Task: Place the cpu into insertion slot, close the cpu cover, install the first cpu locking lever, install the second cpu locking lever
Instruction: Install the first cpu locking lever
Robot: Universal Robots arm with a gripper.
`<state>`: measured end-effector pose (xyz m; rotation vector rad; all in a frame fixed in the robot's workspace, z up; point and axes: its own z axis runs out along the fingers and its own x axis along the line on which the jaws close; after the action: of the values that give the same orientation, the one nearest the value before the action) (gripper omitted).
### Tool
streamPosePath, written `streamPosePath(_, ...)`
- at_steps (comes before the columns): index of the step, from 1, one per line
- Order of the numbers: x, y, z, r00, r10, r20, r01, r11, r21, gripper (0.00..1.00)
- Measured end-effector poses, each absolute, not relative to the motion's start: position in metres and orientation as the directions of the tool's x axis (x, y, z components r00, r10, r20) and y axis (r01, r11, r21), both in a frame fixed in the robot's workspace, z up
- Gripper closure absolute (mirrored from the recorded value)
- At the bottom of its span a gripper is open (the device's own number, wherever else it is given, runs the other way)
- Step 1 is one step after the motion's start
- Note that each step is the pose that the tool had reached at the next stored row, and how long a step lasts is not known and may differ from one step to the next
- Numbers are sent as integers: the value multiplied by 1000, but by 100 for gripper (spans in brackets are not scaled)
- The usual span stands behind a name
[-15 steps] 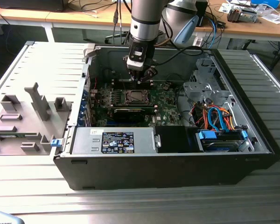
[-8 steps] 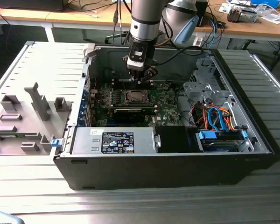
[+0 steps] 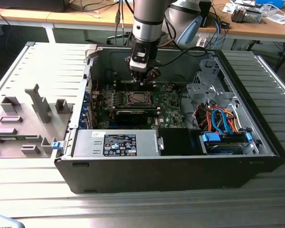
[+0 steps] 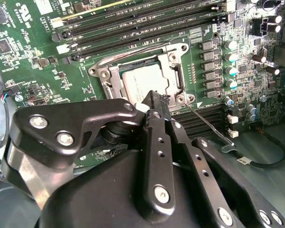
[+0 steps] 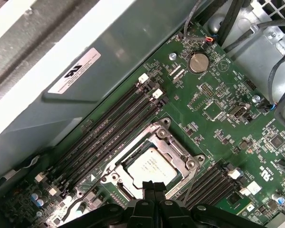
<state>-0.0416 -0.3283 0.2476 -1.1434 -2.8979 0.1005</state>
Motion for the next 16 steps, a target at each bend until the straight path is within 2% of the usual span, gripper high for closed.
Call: streamPosePath(16,-42,-328,248,-741,671,-1,670,740,-69,89)
